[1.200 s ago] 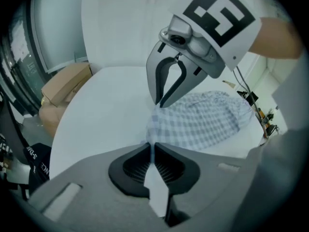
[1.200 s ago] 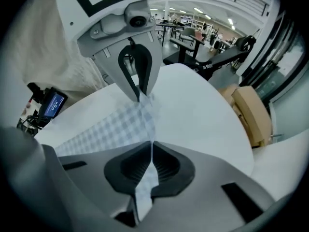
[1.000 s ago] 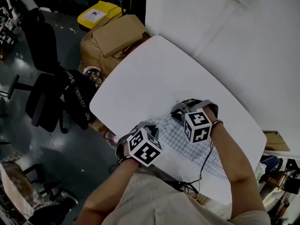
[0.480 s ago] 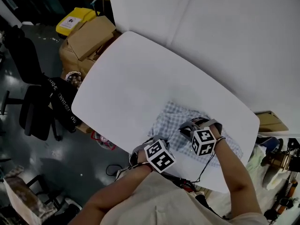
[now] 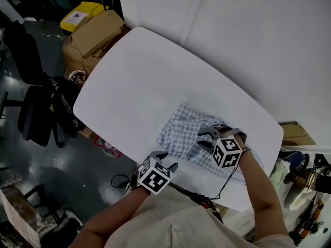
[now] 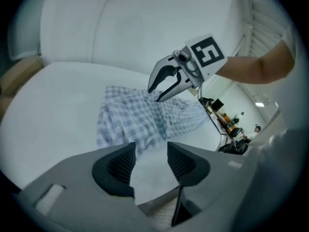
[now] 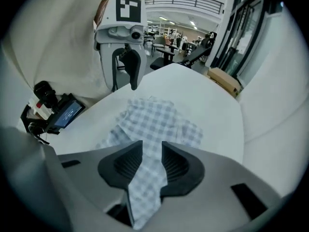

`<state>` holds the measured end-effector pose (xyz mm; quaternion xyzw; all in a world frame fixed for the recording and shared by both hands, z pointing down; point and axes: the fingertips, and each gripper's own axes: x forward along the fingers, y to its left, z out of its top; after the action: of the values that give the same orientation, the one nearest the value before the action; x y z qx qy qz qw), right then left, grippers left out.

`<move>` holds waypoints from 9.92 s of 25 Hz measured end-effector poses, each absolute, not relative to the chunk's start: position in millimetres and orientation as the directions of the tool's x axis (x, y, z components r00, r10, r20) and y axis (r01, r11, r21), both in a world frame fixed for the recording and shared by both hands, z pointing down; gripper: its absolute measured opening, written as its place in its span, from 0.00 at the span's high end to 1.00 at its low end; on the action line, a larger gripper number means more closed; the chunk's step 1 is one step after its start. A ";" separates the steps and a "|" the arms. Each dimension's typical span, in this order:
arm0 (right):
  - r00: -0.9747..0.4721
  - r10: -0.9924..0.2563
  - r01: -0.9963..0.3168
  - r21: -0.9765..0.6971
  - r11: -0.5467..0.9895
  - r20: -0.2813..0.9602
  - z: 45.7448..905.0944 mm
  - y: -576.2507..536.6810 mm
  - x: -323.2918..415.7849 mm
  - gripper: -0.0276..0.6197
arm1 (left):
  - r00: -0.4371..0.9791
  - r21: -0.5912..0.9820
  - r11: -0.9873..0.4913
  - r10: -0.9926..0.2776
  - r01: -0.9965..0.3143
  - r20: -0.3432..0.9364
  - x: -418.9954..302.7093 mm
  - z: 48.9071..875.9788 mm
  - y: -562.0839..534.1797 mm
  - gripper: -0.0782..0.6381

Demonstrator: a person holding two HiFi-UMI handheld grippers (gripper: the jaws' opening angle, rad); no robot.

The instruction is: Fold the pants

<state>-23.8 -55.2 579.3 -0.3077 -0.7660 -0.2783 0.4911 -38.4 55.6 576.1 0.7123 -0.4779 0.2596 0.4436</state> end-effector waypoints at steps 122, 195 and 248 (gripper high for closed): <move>-0.503 0.248 0.833 0.387 0.395 0.828 444.8 -65.8 -333.7 0.89 | 0.159 0.143 -0.072 -0.534 -0.987 0.830 -308.2 441.2 38.6 0.85; -0.303 0.004 0.743 0.234 0.627 0.953 523.5 -167.5 138.1 0.80 | 0.579 0.577 -0.163 -0.458 -0.800 0.674 150.7 539.1 -52.9 0.85; 0.260 0.036 0.964 -0.262 0.054 0.965 639.0 -117.4 -124.0 0.88 | 0.257 0.396 0.277 -0.427 -0.876 0.867 -101.6 639.1 12.8 0.85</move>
<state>-124.0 -117.4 639.0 -0.5539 -0.4511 -0.4079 0.5686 -101.6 12.8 639.1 0.5662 -0.5751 0.2021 0.5548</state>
